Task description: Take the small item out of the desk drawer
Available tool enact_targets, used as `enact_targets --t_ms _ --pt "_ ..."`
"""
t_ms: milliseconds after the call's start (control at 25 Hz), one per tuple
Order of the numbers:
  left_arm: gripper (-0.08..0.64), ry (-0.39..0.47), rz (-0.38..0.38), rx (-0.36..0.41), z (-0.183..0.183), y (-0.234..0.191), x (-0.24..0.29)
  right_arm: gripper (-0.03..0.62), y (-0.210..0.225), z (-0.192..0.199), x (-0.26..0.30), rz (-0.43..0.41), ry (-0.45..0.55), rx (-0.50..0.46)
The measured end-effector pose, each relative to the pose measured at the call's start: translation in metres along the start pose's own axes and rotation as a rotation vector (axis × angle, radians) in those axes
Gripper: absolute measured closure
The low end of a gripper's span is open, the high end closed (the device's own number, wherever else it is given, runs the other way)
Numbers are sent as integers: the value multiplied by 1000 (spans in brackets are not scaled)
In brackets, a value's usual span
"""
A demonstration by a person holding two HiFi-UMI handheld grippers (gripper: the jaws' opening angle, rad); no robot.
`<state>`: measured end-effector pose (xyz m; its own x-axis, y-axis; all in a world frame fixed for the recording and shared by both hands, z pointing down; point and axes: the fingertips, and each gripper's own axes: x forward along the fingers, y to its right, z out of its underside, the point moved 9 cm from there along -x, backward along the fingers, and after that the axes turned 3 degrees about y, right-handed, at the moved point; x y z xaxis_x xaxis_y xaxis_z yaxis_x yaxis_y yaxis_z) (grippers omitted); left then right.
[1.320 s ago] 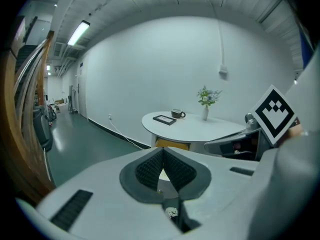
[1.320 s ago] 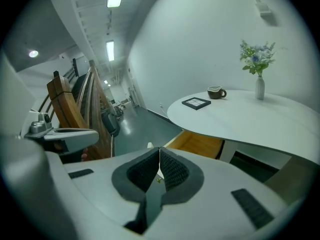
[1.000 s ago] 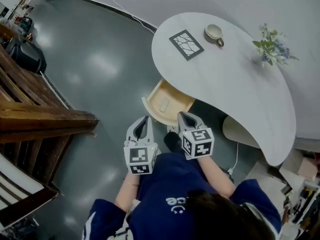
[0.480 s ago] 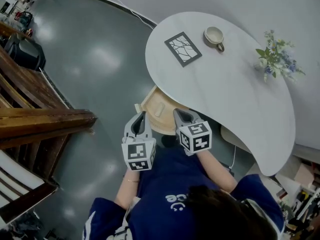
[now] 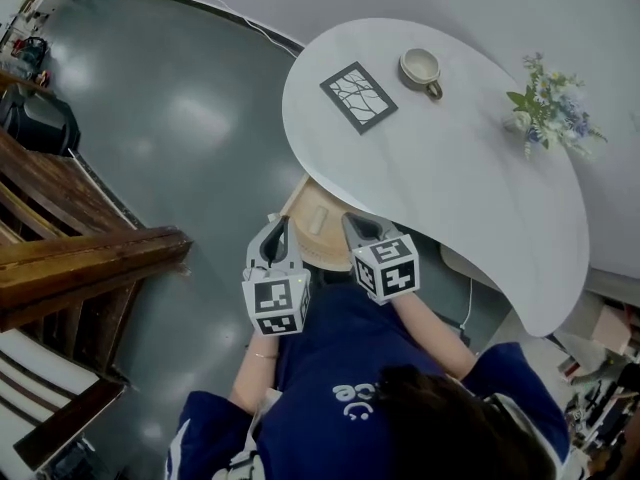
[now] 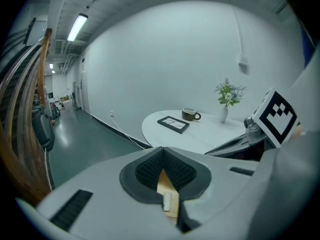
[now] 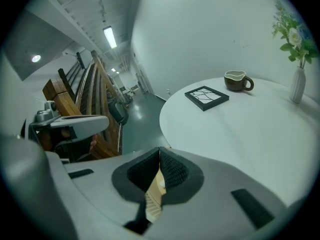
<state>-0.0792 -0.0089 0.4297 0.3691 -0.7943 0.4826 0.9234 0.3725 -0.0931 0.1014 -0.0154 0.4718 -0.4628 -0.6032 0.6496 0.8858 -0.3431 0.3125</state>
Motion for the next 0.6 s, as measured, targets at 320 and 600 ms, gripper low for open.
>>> enact_targets --t_ms 320,600 --pt "557 -6 71 34 -9 -15 10 529 -10 -1 21 17 -59 58" --pt "557 -31 79 29 -2 -27 11 447 -15 10 50 6 -136 112"
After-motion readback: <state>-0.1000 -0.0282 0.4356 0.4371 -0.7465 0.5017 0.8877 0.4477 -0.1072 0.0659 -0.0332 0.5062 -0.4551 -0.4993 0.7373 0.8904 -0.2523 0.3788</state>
